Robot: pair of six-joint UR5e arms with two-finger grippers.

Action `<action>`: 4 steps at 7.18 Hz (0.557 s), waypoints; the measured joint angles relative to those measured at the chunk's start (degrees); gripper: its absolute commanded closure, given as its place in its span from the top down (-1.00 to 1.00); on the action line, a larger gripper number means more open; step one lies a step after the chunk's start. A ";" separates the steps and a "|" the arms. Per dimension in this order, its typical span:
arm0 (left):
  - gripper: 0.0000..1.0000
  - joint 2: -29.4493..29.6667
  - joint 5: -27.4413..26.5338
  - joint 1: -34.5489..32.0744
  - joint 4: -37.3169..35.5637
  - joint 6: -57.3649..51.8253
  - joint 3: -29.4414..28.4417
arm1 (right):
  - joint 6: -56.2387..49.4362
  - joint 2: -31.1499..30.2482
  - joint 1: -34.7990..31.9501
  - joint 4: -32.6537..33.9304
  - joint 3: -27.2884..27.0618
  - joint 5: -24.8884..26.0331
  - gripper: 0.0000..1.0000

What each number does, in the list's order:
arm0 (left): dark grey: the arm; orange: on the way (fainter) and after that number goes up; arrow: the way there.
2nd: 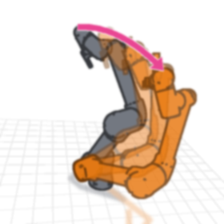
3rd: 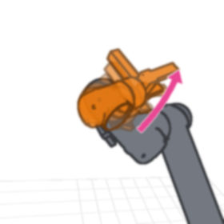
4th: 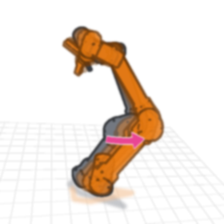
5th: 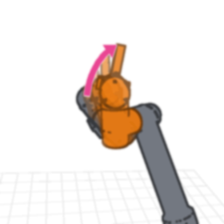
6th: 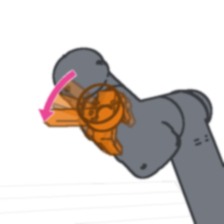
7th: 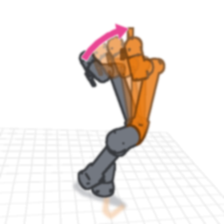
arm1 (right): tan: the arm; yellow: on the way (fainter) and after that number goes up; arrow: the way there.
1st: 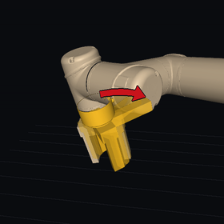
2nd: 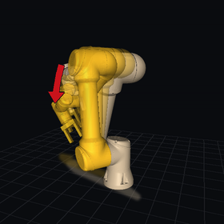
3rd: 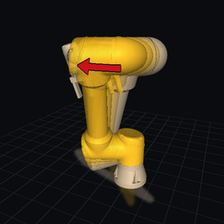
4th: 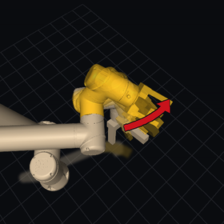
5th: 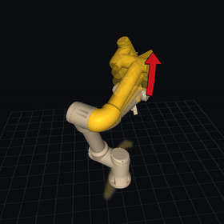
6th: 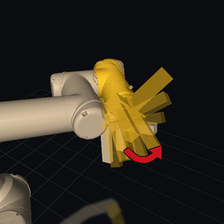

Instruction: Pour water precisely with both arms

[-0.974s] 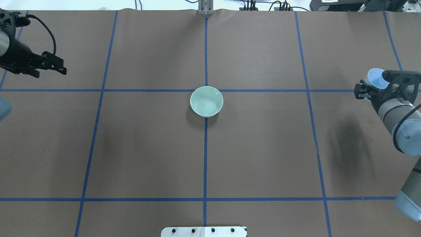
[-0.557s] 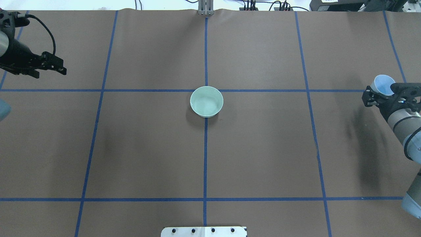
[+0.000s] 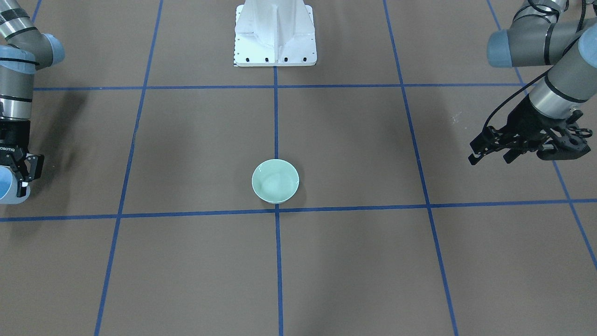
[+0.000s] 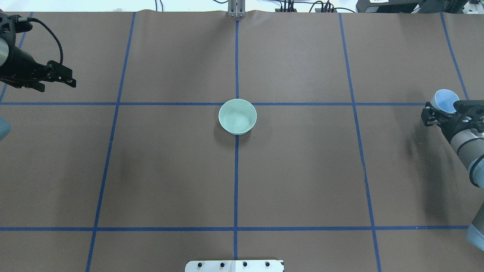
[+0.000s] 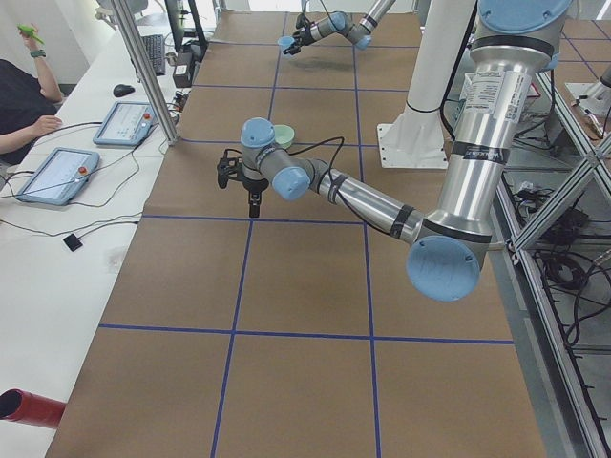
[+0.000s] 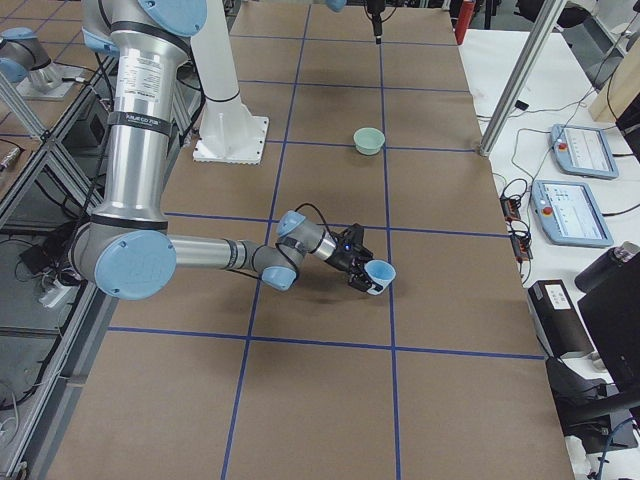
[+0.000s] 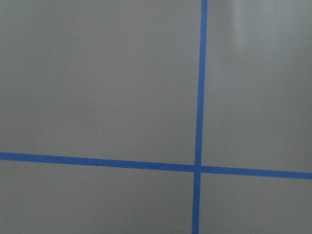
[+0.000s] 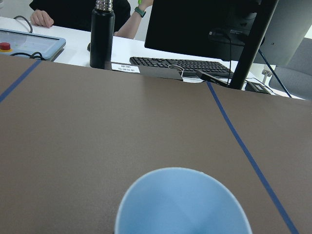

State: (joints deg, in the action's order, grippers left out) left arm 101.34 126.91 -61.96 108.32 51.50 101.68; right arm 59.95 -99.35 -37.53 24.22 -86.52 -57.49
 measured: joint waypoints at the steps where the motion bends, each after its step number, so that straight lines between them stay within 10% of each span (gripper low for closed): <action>1: 1.00 -0.01 0.00 0.10 0.00 0.00 -0.09 | 0.01 -0.07 0.00 -0.36 0.31 0.00 -1.00; 4: 1.00 0.00 0.00 0.17 0.05 0.00 -0.16 | -0.12 0.29 0.06 -6.34 5.19 -0.01 -1.00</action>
State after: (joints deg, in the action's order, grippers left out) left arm 101.34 126.91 -61.79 108.37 51.50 101.52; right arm 59.83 -99.06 -37.47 17.88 -81.34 -57.50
